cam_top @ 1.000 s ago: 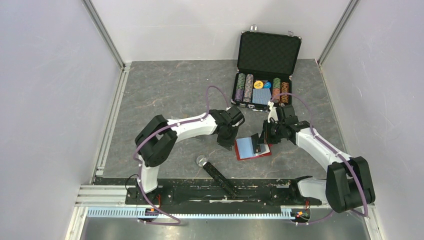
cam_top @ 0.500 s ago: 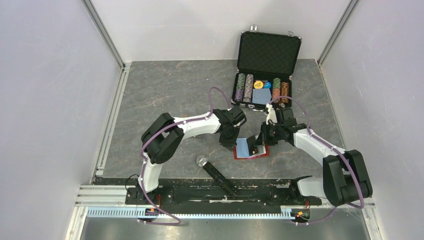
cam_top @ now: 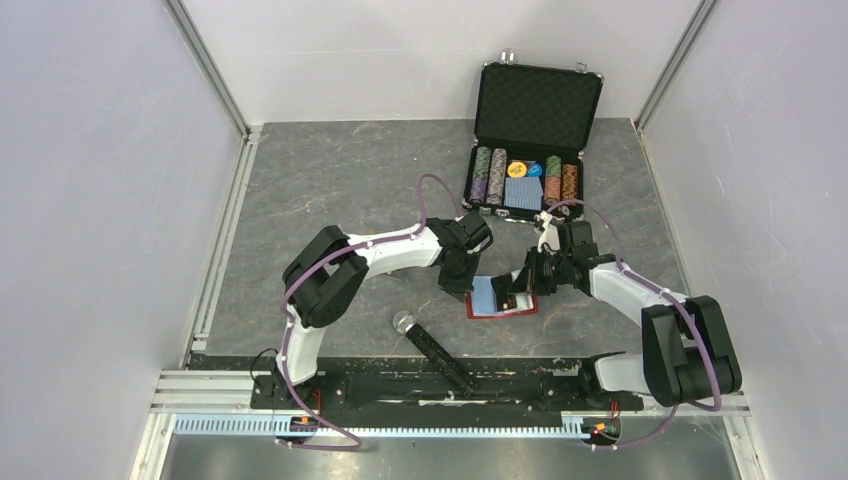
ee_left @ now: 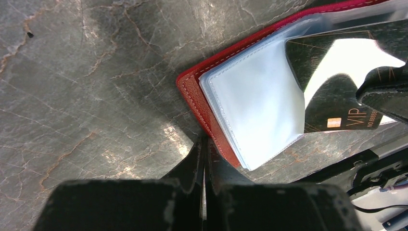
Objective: Put the credit cards into the card holder
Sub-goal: Insert the credit card into the card holder.
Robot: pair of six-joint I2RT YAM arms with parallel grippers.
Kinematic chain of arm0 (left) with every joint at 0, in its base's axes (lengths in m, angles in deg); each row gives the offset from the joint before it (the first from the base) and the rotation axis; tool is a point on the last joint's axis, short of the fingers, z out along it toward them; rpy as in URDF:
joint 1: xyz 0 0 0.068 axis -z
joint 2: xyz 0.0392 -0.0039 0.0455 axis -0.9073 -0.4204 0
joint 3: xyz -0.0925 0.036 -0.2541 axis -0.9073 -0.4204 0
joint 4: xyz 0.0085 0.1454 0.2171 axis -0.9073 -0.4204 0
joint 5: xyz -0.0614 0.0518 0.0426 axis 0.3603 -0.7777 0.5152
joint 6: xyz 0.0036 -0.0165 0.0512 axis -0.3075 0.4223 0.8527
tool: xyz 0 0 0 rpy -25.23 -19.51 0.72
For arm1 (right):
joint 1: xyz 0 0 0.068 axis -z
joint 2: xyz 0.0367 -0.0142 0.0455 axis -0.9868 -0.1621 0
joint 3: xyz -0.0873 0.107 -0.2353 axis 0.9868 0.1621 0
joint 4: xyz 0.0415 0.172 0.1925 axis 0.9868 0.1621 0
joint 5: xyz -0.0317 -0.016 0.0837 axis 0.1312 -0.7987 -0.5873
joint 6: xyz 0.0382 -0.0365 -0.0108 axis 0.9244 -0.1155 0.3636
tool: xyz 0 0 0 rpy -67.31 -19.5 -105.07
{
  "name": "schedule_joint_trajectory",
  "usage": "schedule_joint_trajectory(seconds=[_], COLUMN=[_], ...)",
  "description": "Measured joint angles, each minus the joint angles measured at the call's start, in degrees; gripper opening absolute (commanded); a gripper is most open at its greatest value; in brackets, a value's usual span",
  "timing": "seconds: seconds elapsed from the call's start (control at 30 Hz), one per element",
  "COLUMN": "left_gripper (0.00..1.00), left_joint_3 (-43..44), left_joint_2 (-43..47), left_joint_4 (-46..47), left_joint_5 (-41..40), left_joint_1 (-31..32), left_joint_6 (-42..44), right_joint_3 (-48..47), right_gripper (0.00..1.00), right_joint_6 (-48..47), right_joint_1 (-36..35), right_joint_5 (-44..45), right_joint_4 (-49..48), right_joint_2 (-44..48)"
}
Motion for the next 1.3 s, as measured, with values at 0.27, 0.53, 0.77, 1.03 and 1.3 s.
schedule_joint_trajectory(seconds=[0.27,0.53,0.77,1.03,1.3], left_gripper=[0.02,0.02,0.02,0.02,0.02], left_joint_3=[0.0,0.4,1.0,1.5,2.0], left_joint_2=[0.0,-0.3,-0.6,-0.9,-1.2], left_joint_4=[0.0,-0.4,-1.1,-1.6,-2.2], left_joint_5=[0.0,0.0,-0.1,-0.1,-0.1], left_joint_1=[0.0,0.1,0.2,0.2,0.2], left_joint_6=[0.0,0.0,0.0,0.0,0.0], right_joint_3=[1.9,3.2,5.6,5.6,7.0], right_gripper=[0.0,0.0,0.0,0.0,0.0], right_joint_6=[1.8,3.1,4.4,5.5,8.5], right_joint_1=[1.4,1.6,2.3,2.3,2.3], right_joint_5=[0.9,2.2,-0.1,-1.8,-3.3], right_joint_4=[0.5,0.3,-3.8,-6.8,-10.1], right_joint_2=[4.1,5.2,4.2,2.0,1.6])
